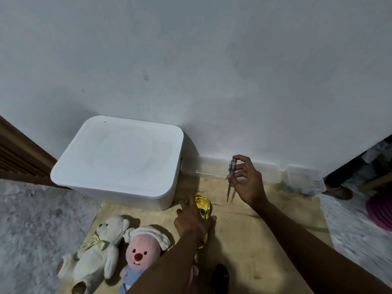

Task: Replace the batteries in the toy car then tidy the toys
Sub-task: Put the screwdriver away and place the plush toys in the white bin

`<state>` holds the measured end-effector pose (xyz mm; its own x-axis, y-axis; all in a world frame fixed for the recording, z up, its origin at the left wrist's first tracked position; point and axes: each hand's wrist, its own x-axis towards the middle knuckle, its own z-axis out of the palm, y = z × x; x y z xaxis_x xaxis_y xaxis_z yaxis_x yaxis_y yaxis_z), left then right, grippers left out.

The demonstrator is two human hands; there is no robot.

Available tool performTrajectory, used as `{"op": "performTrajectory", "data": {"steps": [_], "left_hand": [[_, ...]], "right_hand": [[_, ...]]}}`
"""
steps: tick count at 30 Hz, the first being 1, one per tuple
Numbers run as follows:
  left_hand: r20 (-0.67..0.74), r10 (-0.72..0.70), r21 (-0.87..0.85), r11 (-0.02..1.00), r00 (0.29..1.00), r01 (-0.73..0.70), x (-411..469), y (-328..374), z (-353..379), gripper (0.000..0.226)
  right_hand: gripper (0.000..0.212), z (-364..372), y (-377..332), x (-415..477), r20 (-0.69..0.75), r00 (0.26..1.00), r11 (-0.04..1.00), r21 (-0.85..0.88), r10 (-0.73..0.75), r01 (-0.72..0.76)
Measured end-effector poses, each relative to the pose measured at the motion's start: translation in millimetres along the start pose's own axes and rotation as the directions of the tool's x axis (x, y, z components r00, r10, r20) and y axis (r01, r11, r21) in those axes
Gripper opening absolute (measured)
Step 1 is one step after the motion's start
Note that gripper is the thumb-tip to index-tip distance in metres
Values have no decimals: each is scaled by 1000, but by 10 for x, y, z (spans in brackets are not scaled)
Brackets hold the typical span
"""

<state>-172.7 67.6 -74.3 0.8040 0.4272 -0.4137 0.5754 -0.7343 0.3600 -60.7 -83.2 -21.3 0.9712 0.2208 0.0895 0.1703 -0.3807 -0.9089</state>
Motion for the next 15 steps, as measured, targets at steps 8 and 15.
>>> {"op": "performTrajectory", "data": {"steps": [8, 15], "left_hand": [[-116, 141, -28, 989, 983, -145, 123, 158, -205, 60], [-90, 300, 151, 947, 950, -285, 649, 457, -459, 53]], "right_hand": [[38, 182, 131, 324, 52, 996, 969, -240, 75, -61], [47, 361, 217, 594, 348, 932, 703, -688, 101, 181]]}}
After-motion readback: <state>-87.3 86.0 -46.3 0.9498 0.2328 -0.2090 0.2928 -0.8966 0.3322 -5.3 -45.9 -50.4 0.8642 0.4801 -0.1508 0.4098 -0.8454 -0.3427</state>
